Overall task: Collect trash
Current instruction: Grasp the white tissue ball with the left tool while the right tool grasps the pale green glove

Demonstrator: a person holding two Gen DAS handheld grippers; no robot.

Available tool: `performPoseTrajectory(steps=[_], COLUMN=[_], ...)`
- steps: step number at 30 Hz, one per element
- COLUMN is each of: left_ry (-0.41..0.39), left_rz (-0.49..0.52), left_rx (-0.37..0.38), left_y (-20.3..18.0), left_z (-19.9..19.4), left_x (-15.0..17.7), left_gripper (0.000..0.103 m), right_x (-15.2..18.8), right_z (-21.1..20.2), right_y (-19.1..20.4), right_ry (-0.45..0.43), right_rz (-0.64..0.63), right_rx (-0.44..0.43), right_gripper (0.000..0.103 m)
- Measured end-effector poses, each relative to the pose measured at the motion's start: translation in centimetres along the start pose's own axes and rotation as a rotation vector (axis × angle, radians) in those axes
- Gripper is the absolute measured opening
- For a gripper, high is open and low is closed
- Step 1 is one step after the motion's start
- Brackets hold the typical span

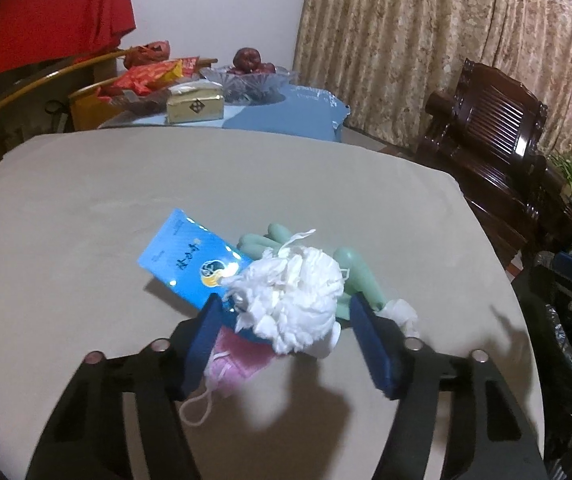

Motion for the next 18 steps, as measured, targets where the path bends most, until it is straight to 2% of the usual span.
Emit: performPoseTrajectory(steps=[2, 4, 11, 18], left_ry=[0.016, 0.018, -0.015, -0.034], left_rz=[-0.001, 0.001, -0.006, -0.01], left_rx=[0.015, 0.021, 0.035, 0.007], left_y=[-0.1, -0.2, 0.2, 2.0], left_z=[0.6, 0.8, -1.1, -3.4], left_x=[0.1, 0.0, -0.4, -0.1], left_gripper=[0.045, 0.038, 0.035, 0.035], right_x=[0.2, 0.2, 0.4, 0.5], right_z=[0.4, 0.8, 2.1, 3.8], right_y=[0.0, 0.2, 1.7, 4.5], right_ry=[0.007, 0.011, 0.02, 0.028], right_rz=[-0.001, -0.003, -0.019, -0.053], right_rx=[-0.002, -0.006, -0.03, -0.074], right_gripper=[0.098, 0.098, 0.098, 0.098])
Point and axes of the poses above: each gripper's, at about its wrist camera, not at the fingertips, and z roughly the way its jaws point, y to its left, x to its underside, the point moved 10 cm from there along z, roughly the way its jaws point, and after that the axes turned 1 degree about x, right-handed, at the moved point
